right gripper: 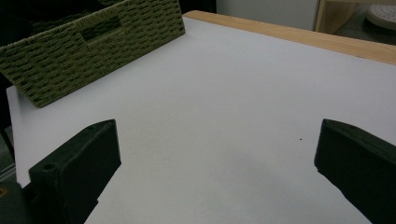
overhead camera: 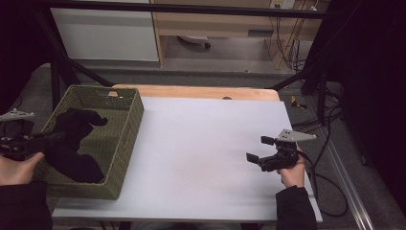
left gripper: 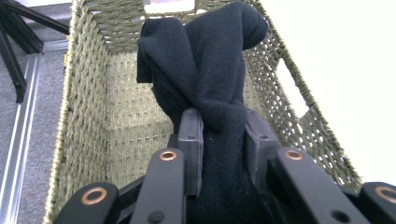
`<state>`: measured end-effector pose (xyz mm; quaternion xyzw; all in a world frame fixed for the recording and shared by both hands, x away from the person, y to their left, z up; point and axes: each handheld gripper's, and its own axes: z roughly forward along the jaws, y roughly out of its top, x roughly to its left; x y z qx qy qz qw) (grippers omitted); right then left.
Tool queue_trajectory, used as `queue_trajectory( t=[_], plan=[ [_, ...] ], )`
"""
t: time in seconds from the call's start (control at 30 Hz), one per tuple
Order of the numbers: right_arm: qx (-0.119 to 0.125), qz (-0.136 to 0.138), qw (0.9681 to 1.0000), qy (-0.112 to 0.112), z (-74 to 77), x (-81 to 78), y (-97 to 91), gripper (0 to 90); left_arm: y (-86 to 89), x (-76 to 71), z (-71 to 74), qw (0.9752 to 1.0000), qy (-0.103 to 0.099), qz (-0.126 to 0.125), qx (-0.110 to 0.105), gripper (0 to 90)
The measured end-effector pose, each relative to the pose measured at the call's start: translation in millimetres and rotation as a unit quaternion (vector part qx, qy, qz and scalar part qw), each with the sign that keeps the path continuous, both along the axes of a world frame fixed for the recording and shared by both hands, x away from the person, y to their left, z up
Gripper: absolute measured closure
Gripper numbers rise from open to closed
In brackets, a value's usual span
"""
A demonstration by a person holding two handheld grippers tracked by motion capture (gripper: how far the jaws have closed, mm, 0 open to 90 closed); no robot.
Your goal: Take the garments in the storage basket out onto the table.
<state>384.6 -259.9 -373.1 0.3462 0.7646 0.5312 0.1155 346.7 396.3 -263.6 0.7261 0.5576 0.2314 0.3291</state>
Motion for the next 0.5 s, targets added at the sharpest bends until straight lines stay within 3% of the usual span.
queue_trajectory(
  t=[0.5],
  plan=[
    [-0.001, 0.001, 1.0000, 0.002, -0.6, 0.1, 1.0, 1.1, -7.7, 7.6, 17.7, 0.9996, -0.007, -0.027, 0.001, 72.5]
  ],
)
